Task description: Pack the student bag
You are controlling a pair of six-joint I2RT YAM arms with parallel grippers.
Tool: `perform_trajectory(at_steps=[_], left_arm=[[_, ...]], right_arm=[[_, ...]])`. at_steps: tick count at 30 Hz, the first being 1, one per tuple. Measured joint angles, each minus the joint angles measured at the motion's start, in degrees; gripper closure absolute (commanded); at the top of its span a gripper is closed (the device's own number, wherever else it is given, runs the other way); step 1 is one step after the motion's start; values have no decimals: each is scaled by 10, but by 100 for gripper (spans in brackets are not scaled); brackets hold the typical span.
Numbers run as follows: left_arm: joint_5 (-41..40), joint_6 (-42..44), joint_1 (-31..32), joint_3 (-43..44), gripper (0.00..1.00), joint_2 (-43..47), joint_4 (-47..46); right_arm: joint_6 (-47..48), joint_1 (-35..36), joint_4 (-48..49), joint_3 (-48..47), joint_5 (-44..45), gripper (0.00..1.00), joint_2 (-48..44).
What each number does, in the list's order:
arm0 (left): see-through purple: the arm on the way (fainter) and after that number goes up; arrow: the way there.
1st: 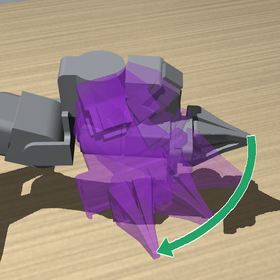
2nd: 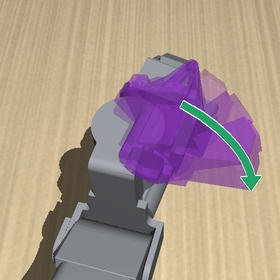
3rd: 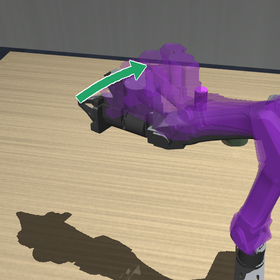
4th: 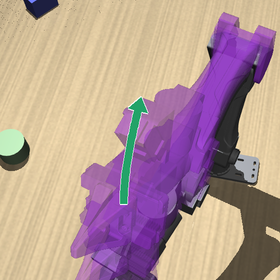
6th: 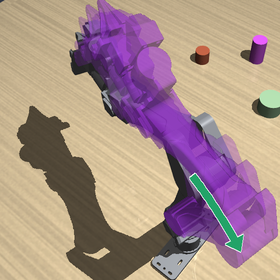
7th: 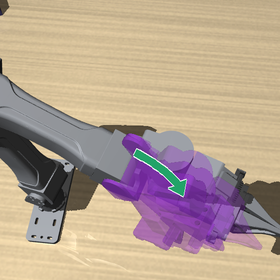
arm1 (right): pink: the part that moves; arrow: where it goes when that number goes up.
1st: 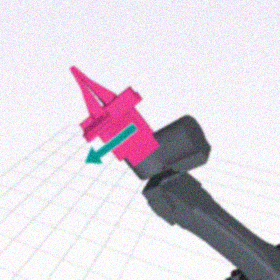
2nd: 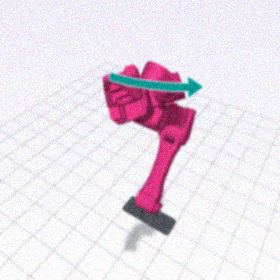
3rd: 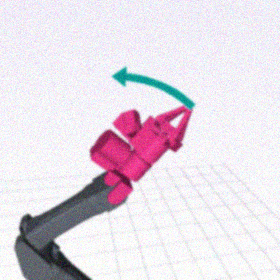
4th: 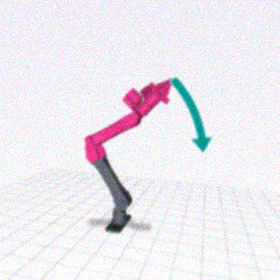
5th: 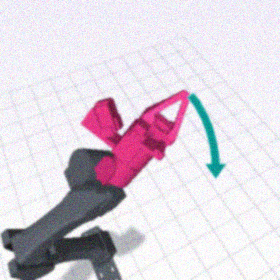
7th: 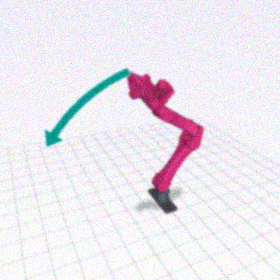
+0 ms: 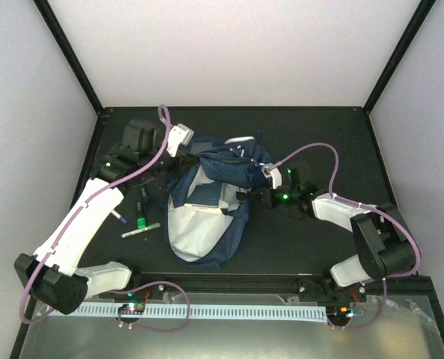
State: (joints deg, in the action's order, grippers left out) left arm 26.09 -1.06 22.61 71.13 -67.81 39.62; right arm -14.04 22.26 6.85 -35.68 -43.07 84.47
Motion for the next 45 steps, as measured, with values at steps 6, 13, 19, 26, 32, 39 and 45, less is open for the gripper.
perform_trajectory(at_steps=[6,13,19,26,32,39,45], left_arm=[[3,0,-1,0,98,-5,-2],[4,0,-2,0,98,-5,-2],[16,0,-2,0,99,-12,-2],[47,-1,-4,0,99,-19,0],[70,0,-5,-1,83,-21,11],[136,9,-5,-10,42,-21,40],[148,12,-5,-13,22,-7,37]], right_arm=[[-11,7,-5,4,24,98,-21],[-2,9,-86,9,85,98,-110],[22,27,-172,-2,158,98,-159],[16,93,-217,-23,231,98,-166],[-5,102,-249,-21,258,98,-187],[-24,105,-235,-13,261,98,-145],[-25,109,-205,-17,310,98,-76]])
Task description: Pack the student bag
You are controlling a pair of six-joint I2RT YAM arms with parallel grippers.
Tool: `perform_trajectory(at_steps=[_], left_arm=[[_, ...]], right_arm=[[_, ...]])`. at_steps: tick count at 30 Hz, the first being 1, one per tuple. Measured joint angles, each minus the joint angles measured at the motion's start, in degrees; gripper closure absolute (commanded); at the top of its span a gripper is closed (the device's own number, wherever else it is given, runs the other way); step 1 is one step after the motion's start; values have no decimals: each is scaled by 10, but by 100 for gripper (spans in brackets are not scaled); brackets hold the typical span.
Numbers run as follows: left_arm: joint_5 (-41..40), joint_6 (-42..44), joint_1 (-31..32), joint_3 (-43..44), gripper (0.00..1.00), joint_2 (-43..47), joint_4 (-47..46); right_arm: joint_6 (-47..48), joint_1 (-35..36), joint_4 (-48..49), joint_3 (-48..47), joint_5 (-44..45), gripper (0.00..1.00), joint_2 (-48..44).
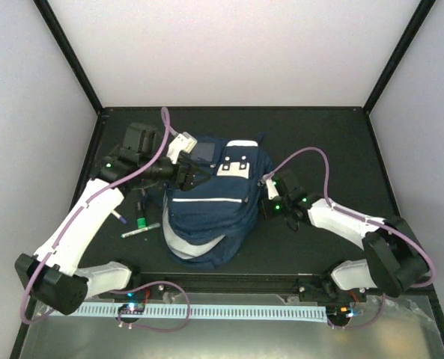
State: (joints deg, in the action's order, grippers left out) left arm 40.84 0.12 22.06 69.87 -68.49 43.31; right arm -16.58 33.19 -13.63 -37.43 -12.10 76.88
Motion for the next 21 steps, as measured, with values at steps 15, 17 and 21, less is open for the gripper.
perform_trajectory(at_steps=[15,17,21], left_arm=[[-54,-27,124,42,20,-95,-112],[-80,-27,156,50,19,-142,-109],[-133,-24,201,120,18,-235,-71]], right_arm=[[8,25,-30,33,153,98,-181],[1,25,-37,39,148,98,-189],[-3,25,-35,69,128,98,-233]])
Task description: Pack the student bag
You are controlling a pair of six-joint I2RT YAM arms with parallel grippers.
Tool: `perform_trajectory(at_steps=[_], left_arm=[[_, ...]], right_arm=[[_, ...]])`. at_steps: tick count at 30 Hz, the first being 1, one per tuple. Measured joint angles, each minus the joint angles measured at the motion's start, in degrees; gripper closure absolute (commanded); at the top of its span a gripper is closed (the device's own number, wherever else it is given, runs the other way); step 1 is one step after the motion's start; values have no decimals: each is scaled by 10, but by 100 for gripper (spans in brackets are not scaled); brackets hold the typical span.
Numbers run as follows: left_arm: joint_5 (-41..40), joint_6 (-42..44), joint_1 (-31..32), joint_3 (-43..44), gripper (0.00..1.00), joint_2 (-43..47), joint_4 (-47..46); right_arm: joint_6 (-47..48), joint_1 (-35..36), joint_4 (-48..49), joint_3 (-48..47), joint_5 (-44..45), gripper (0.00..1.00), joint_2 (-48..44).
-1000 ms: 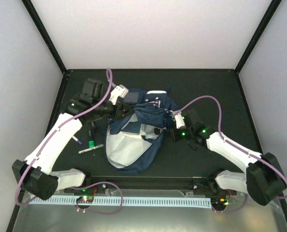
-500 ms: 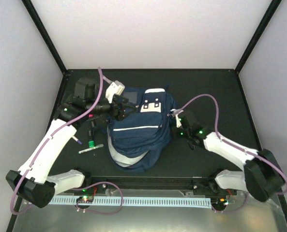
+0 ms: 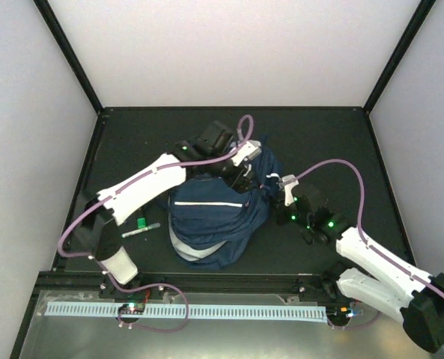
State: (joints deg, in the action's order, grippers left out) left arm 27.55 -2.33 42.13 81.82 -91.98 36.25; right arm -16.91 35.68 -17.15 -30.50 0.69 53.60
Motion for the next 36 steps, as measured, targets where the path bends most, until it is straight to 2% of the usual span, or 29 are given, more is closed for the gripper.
perform_trajectory(at_steps=[7,11,17,22,27,30,33,34,36], left_arm=[[-78,3,43,203,20,-152,127],[-154,0,58,277,21,-224,205],[-235,-20,65,295,25,-268,266],[-253,-32,65,300,28,-273,267],[-261,-43,68,312,24,-297,258],[-259,-51,67,311,24,-301,244],[-259,-58,67,309,37,-301,227],[-260,-59,67,308,45,-302,223],[-263,-63,68,308,69,-304,214]], right_arm=[[6,2,19,30,-26,98,-84],[15,3,40,30,-33,98,-97],[17,3,45,30,-35,98,-95],[-7,3,52,33,-30,98,-100],[-40,3,49,40,-29,97,-107],[-61,3,46,44,-23,85,-113],[-88,3,34,48,-16,77,-112],[-99,3,31,49,-17,75,-112],[-120,3,20,50,-22,69,-108]])
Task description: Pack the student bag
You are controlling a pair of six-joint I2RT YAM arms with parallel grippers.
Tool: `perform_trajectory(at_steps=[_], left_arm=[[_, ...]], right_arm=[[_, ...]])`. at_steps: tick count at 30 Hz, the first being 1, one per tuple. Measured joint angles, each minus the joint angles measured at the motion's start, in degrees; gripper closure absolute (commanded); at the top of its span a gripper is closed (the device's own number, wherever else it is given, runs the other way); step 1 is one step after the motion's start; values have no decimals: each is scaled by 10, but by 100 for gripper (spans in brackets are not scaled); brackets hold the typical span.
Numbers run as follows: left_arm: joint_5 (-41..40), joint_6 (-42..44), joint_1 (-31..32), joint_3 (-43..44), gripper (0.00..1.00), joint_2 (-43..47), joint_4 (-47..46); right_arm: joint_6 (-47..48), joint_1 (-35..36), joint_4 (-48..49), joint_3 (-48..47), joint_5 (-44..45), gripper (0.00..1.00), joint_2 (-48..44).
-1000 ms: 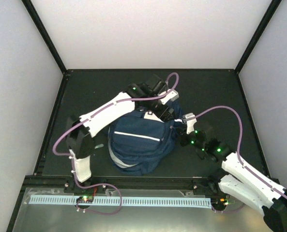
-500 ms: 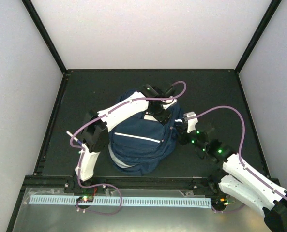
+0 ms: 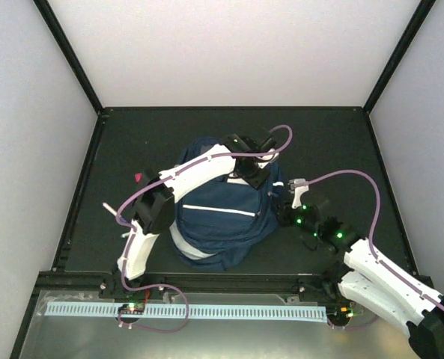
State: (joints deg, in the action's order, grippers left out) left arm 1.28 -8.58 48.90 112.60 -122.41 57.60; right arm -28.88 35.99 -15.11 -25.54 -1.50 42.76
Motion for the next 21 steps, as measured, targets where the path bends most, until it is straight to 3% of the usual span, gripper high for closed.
perform_trajectory(at_steps=[2,5,12,21], left_arm=[[-7,-5,1,0,84,-2,-10],[-11,2,0,-16,98,1,-44],[5,27,-25,-107,98,54,-113],[10,54,-46,-167,98,135,-118]], right_arm=[[-22,0,-10,0,-8,68,5],[-44,0,-26,0,-19,68,15],[-61,-10,-50,0,-30,55,21],[-64,-49,-32,-1,-89,57,88]])
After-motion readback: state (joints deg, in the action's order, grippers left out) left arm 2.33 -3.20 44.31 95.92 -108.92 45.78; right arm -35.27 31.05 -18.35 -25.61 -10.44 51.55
